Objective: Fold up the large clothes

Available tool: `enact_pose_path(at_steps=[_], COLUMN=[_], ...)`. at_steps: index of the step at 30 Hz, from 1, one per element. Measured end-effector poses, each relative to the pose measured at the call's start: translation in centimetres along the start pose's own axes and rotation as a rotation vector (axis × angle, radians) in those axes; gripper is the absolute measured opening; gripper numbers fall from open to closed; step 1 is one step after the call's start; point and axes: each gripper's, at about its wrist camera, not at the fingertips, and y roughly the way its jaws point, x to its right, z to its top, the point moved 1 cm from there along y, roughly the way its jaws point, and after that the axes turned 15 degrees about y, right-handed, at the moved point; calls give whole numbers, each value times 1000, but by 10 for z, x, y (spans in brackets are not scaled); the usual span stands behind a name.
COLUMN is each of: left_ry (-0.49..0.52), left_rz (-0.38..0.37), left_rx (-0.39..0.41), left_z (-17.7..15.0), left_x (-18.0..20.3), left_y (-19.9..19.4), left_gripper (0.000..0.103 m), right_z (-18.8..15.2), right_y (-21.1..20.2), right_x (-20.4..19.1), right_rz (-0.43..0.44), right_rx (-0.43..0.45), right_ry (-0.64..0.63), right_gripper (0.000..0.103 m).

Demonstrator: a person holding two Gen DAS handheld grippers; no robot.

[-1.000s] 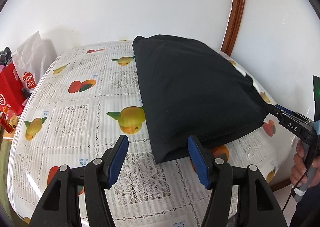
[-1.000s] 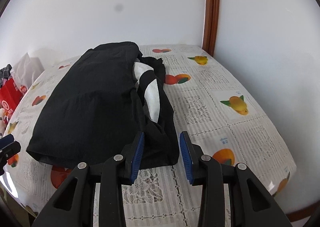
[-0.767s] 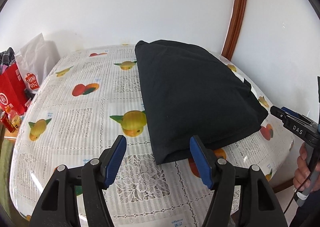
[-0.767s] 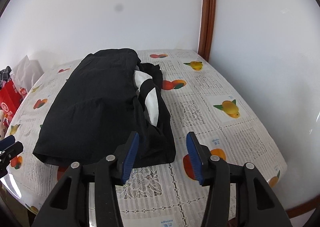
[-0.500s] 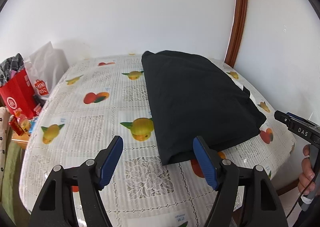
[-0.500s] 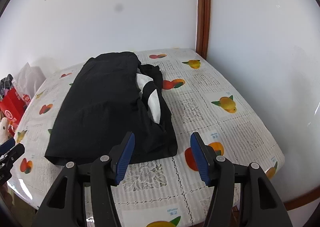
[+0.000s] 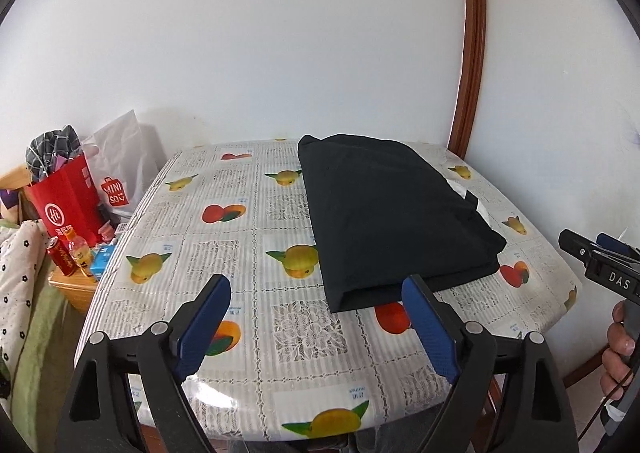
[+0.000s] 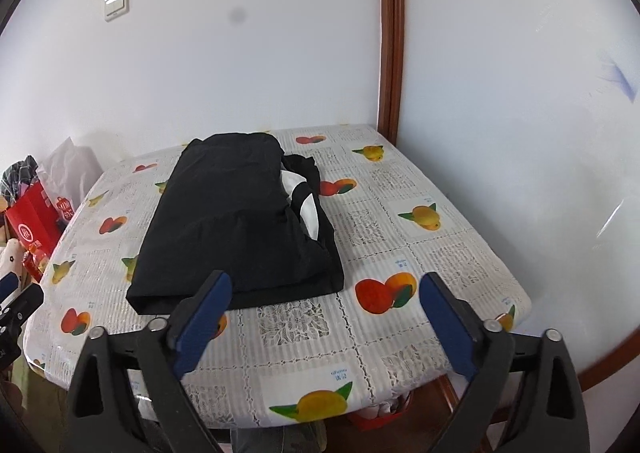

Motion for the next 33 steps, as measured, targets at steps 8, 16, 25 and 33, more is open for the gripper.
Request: enact_pose_path(at_steps=[8,16,25,33], left_ry=[-4,0,0,1], left_rz=[1,10,10,17], left_rx=[17,18,19,21], left_z=[-3,-3,-3,-3], left_x=[3,6,8,8], left_y=[-19,-22,-23,-26], left_gripper=[89,90,90,90], right_z=[-5,-8,-9,-11], right_y=[-29,-36,-39,-42], right_x=[1,4,7,8], right_rz=[13,14,10,5], right_rx=[29,28,32,35], right_ry=[-9,0,8,4], right_gripper=[100,100,100,100])
